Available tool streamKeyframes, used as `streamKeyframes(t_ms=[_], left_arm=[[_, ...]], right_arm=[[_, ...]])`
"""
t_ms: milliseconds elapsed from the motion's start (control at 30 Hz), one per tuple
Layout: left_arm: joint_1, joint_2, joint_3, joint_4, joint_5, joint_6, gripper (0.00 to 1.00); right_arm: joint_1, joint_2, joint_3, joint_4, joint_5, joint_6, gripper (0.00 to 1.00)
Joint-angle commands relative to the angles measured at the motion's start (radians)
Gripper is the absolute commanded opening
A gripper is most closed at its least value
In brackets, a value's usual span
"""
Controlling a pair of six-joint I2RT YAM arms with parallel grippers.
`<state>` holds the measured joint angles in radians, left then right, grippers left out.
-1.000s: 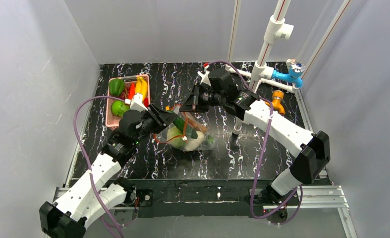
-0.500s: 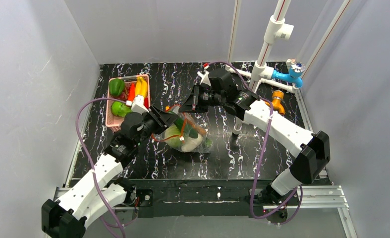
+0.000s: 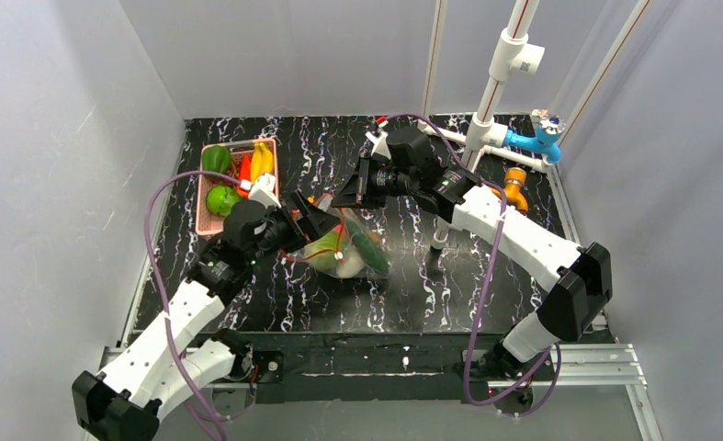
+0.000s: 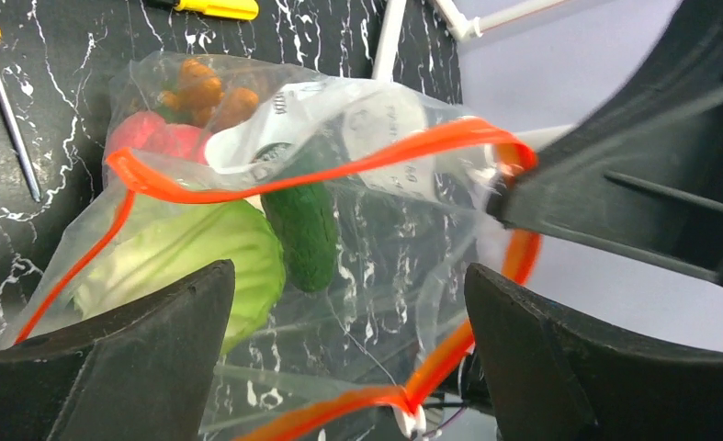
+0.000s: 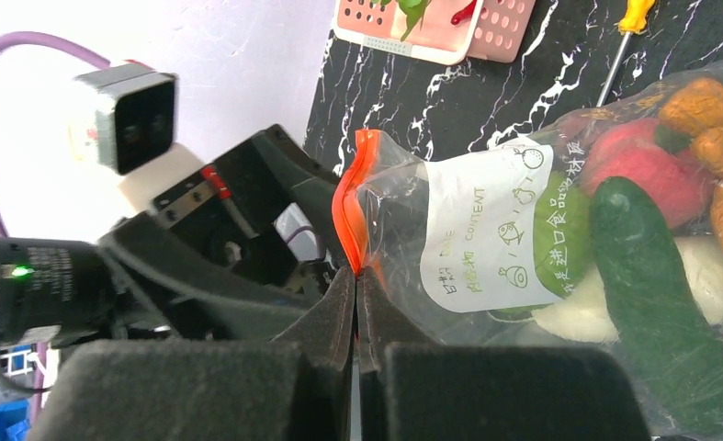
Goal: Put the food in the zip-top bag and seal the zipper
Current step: Place the fake vegetable in the zipper food storage bag, then adjust the zipper food storage bag at the center of the board.
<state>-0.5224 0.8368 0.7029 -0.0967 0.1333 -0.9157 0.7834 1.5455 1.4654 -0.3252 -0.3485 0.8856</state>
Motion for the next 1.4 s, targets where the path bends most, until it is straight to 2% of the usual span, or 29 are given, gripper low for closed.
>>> streamKeyframes(t_ms=[0, 200, 333, 400, 567, 733, 1000, 1067, 1167, 1367], left_arm=[[-0.005, -0.023, 0.153, -0.242, 0.031, 0.133, 0.96], [-0.005, -0.038, 0.353, -0.523, 0.004, 0.222, 0.98], [-0.005, -0.025, 0.441, -0.731, -0.071, 0.252, 0.97], [-0.004, -0.033, 0.445, -0.802, -0.113, 0.26, 0.93], [-0.004, -0.082, 0.383, -0.883, -0.199, 0.233, 0.73], [-0.004, -0.117, 0.261, -0.817, -0.163, 0.156, 0.7], [-0.004, -0.101, 0.109, -0.655, -0.104, 0.054, 0.76], [-0.004, -0.112, 0.074, -0.59, -0.093, 0.037, 0.73], [-0.004, -0.11, 0.043, -0.506, -0.096, 0.02, 0.64], [-0.004, -0.014, 0.047, -0.397, -0.067, 0.04, 0.48]], right_arm=[[-0.01, -0.052, 0.023, 0.05, 0.001, -0.013, 0.01], [-0.01, -0.057, 0.022, 0.025, 0.008, -0.055, 0.01], [-0.01, -0.066, 0.006, 0.018, 0.008, -0.082, 0.01], [-0.01, -0.069, 0.0, 0.012, 0.004, -0.095, 0.01], [-0.01, -0.08, -0.018, 0.002, -0.009, -0.125, 0.01], [-0.009, -0.089, -0.026, -0.018, -0.011, -0.158, 0.01], [-0.001, -0.092, -0.024, -0.055, -0.025, -0.207, 0.01], [0.0, -0.096, -0.026, -0.065, -0.029, -0.218, 0.01], [0.006, -0.101, -0.027, -0.072, -0.035, -0.238, 0.01], [0.014, -0.101, -0.026, -0.09, -0.042, -0.266, 0.01]])
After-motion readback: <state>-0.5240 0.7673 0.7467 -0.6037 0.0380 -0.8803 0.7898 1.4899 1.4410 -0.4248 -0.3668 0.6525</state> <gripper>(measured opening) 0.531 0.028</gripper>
